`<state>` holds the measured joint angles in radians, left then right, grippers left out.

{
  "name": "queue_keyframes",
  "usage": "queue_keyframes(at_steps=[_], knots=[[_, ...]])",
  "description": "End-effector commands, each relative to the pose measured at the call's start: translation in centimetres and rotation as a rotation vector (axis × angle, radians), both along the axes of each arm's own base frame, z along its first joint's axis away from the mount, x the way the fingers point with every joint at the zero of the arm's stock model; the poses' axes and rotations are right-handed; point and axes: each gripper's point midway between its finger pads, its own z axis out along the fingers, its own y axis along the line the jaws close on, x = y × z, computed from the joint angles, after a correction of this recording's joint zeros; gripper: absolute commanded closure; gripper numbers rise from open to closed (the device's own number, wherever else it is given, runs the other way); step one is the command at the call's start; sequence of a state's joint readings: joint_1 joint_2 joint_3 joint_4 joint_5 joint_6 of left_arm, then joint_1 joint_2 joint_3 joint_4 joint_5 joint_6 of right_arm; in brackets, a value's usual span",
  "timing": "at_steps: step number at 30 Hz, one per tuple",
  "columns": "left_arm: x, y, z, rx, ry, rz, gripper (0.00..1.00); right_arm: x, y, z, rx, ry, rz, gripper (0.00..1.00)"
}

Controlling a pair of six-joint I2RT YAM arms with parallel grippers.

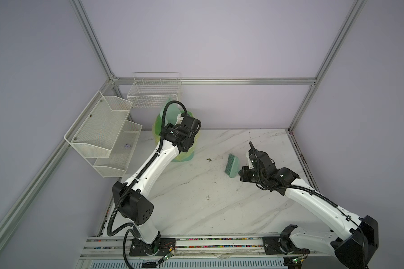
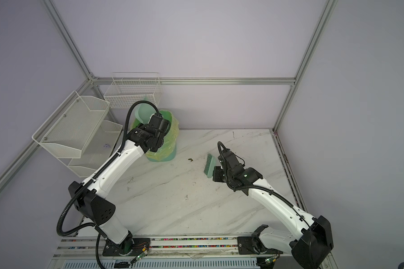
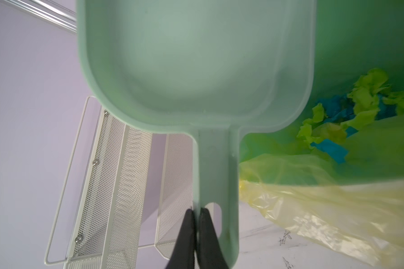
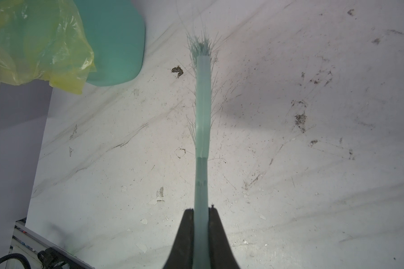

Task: Sweep away the paper scraps from the table
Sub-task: 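Tip the dustpan with the left gripper to dump scraps into the bin, then bring the empty dustpan down toward the brush while the right gripper moves closer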

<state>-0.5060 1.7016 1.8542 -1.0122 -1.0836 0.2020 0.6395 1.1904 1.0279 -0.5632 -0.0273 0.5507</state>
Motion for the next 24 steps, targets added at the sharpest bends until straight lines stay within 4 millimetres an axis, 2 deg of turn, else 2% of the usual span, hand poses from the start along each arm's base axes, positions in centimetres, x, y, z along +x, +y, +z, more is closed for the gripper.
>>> queue_keyframes(at_steps=[1,5,11,16,20,24], knots=[[-0.9,-2.0,2.9,-0.142,-0.073,-0.05,1.0,1.0,0.9,2.4,0.065,-0.047,-0.003,1.0],[-1.4,-4.0,3.7,-0.234,-0.078,-0.108,1.0,1.5,0.7,2.8,0.056,-0.054,-0.024,1.0],[-2.2,-7.6,4.3,-0.334,-0.038,-0.219,1.0,2.0,-0.8,3.9,0.049,-0.081,-0.058,1.0],[-2.8,-11.1,2.4,-0.49,0.047,-0.306,1.0,3.3,-3.8,4.4,0.018,-0.088,-0.12,1.0],[-3.3,-13.4,0.6,-0.549,0.106,-0.346,1.0,4.3,-5.8,4.9,0.006,-0.089,-0.152,1.0],[-3.4,-15.9,-2.4,-0.587,0.19,-0.39,1.0,5.5,-7.8,5.8,-0.011,-0.099,-0.185,1.0]])
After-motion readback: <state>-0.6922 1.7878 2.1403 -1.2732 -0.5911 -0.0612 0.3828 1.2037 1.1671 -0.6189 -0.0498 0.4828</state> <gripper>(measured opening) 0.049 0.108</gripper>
